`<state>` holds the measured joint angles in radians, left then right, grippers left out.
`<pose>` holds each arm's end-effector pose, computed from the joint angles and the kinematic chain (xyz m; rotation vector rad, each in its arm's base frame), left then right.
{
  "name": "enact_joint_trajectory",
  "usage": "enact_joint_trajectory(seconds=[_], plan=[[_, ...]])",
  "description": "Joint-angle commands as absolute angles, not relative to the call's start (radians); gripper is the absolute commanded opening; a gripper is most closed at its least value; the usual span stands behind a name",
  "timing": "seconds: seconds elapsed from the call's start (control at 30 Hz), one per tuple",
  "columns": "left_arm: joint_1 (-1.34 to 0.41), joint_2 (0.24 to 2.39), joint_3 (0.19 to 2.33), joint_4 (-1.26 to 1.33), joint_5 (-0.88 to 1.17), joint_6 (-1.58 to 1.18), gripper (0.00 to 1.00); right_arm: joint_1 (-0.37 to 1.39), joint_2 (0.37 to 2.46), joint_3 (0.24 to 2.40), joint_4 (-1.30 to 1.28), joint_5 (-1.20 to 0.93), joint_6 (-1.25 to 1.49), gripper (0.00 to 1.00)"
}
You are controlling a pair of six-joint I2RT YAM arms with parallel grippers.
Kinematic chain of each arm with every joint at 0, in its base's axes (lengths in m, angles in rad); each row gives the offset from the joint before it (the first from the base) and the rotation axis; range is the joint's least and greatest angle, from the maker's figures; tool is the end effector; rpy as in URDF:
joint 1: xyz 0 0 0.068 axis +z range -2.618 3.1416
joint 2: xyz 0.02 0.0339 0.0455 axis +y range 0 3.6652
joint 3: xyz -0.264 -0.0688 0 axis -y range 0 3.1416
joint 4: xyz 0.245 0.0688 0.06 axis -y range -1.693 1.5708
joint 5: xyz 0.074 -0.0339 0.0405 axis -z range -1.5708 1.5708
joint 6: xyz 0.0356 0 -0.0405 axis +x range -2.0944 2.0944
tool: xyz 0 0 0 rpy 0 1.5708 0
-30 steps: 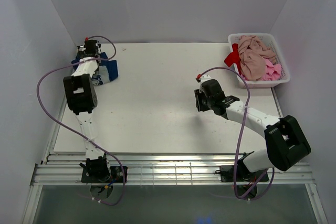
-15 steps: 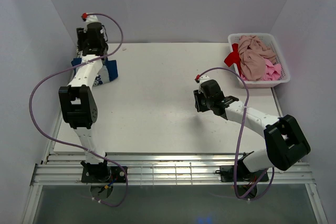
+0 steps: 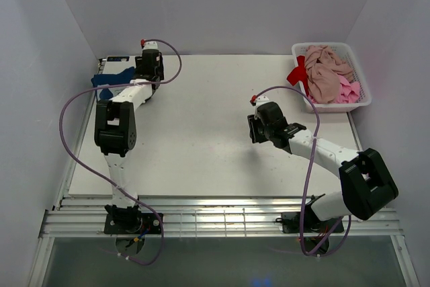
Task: Fold and stack the t-shirts
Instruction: Put the neatly folded tshirt into the corner of the board with the left arm
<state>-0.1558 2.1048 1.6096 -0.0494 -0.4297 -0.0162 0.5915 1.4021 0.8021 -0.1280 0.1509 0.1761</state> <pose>0.4858 -0.0613 0.2220 -0.1092 2.0768 0.3489 0.2464 0.1591 0.2123 -0.3976 2.2643 0.2246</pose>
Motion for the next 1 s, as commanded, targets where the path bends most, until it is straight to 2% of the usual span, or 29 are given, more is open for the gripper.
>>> enact_joint_trajectory(seconds=[0.0, 0.27, 0.37, 0.43, 0.5, 0.53, 0.6, 0.63, 0.97], plan=[[-0.149, 2.109, 1.658, -0.038, -0.368, -0.1, 0.65, 0.597, 1.379, 0.805, -0.127, 0.166, 0.167, 0.4], [-0.13, 2.194, 1.635, -0.038, -0.425, -0.104, 0.65, 0.597, 1.396, 0.799, -0.121, 0.167, 0.164, 0.39], [-0.12, 2.218, 1.62, -0.04, -0.443, -0.106, 0.64, 0.597, 1.394, 0.799, -0.121, 0.169, 0.163, 0.29], [-0.112, 2.235, 1.615, -0.051, -0.456, -0.116, 0.62, 0.597, 1.394, 0.798, -0.123, 0.164, 0.163, 0.15], [-0.1, 2.244, 1.606, -0.064, -0.469, -0.135, 0.54, 0.598, 1.393, 0.798, -0.121, 0.161, 0.163, 0.08], [-0.094, 2.249, 1.6, -0.066, -0.468, -0.156, 0.4, 0.597, 1.393, 0.796, -0.123, 0.16, 0.163, 0.08], [-0.081, 2.247, 1.575, -0.058, -0.457, -0.172, 0.22, 0.598, 1.39, 0.793, -0.123, 0.158, 0.163, 0.08], [-0.078, 2.241, 1.563, -0.052, -0.456, -0.176, 0.07, 0.598, 1.387, 0.79, -0.121, 0.155, 0.163, 0.08], [-0.055, 2.208, 1.482, -0.121, -0.456, -0.264, 0.0, 0.597, 1.35, 0.795, -0.144, 0.147, 0.166, 0.08]])
